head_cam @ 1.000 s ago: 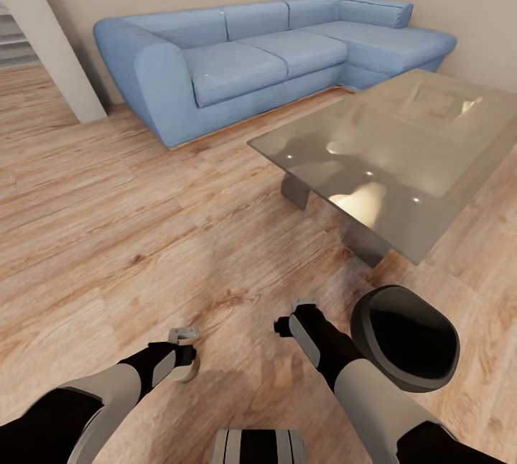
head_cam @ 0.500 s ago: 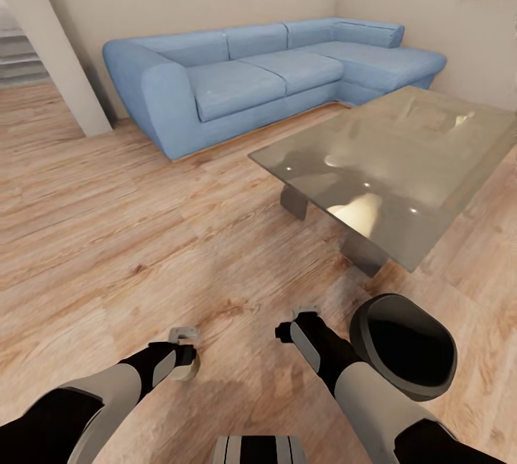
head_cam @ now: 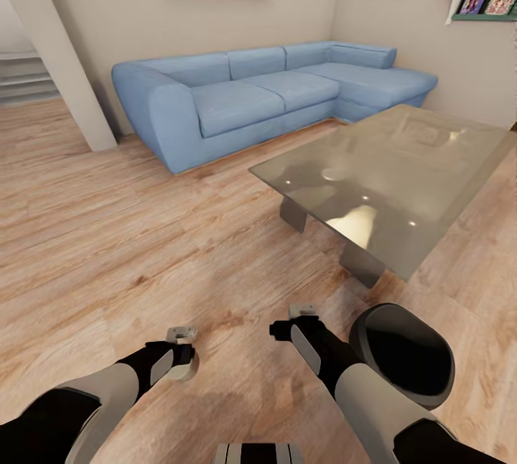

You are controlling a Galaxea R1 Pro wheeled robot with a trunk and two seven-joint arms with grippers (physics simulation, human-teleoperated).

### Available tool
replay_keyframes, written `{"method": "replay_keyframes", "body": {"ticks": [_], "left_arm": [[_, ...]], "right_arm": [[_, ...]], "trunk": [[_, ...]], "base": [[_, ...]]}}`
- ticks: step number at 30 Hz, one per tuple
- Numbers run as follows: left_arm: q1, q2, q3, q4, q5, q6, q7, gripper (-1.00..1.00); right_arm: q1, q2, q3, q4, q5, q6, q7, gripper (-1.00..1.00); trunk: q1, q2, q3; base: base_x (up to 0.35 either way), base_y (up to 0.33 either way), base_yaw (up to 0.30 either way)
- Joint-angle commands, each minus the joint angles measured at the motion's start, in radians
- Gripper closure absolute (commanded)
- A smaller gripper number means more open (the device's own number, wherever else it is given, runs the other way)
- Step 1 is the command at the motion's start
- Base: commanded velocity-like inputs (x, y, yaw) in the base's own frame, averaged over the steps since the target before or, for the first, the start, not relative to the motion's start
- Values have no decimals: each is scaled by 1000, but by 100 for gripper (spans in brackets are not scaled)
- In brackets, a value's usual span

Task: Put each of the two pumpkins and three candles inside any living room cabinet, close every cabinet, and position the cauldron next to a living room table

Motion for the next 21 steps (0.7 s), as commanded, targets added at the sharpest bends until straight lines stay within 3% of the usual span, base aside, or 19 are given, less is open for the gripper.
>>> {"method": "replay_keyframes", "body": {"ticks": [1, 10, 12, 21], "left_arm": [[0, 3, -7, -3, 12, 6, 4, 100], [0, 12, -5, -21, 21, 11, 3, 100], [0, 71, -12, -103, 164, 117, 4, 100], [0, 95, -4, -106, 173, 123, 2, 100]], "right_arm": [[0, 0, 3, -1, -9, 1, -8, -100], [-1, 0, 18, -4, -6, 2, -12, -100], [0, 0, 134, -33, -12, -2, -13, -100], [0, 0, 139, -67, -23, 17, -15, -100]], "trunk": [[-1, 0, 3], [-5, 2, 38], [-6, 3, 46], [-10, 5, 81]], "base": [[0, 0, 0], [0, 0, 0], [0, 0, 0], [0, 0, 0]]}}
